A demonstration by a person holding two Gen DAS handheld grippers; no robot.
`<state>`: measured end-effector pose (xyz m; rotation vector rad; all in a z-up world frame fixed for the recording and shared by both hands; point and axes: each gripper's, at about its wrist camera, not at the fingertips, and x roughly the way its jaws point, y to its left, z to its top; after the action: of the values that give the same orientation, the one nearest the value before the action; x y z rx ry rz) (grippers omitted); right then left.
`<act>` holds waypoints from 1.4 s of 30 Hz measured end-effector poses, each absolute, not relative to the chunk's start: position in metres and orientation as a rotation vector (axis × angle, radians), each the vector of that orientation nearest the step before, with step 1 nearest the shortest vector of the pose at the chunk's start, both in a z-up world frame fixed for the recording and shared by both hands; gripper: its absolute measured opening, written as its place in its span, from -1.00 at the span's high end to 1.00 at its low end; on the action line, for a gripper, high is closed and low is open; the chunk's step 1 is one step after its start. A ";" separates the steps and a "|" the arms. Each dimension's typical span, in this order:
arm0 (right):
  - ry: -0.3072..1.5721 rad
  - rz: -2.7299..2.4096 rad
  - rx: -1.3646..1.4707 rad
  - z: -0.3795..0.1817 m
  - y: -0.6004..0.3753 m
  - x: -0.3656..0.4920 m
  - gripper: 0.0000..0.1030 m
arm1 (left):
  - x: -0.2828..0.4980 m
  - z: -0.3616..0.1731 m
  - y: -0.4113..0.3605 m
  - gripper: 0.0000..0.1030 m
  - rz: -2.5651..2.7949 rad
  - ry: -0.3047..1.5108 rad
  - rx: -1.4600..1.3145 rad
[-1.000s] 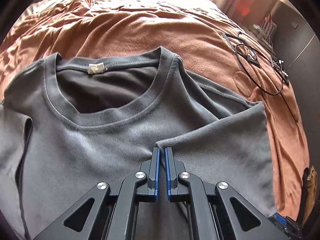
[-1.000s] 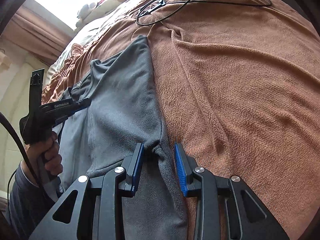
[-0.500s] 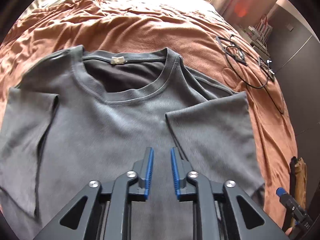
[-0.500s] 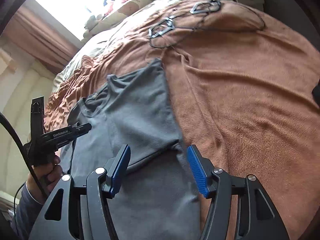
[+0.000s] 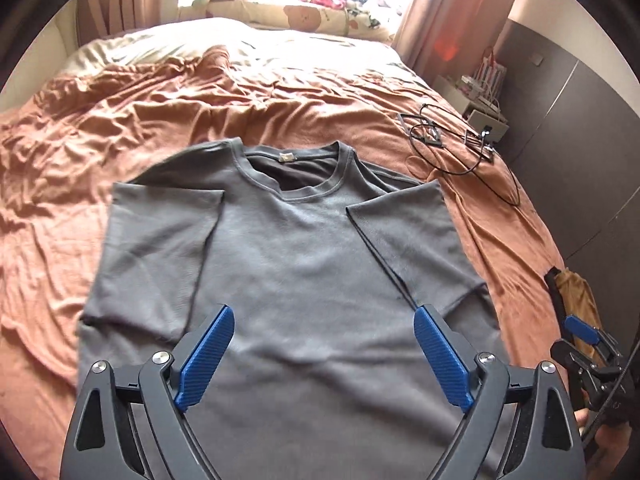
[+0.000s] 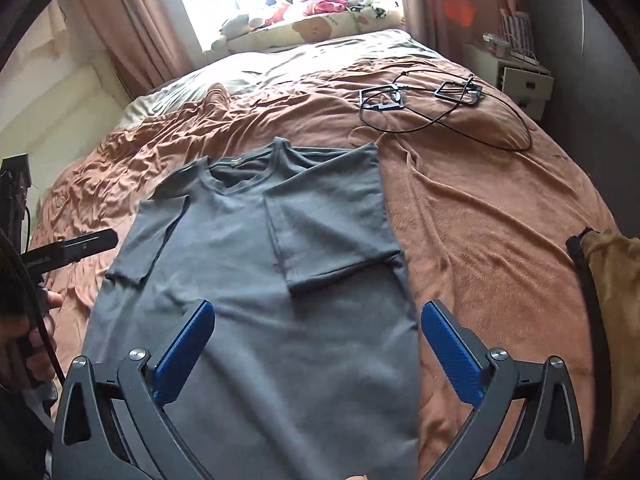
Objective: Fold small clothes
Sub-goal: 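Lift both tools up away from the folded shirt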
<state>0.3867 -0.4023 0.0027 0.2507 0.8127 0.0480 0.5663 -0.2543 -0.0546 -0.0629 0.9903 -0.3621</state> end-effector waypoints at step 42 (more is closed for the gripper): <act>0.679 -0.052 0.113 0.016 -0.382 0.159 -1.00 | 0.292 -0.037 -0.041 -0.91 -0.245 0.760 -0.146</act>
<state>0.1592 -0.3816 0.0161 0.1131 0.6794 -0.0518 0.2918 -0.0411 -0.0369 -0.1459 0.7600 -0.2446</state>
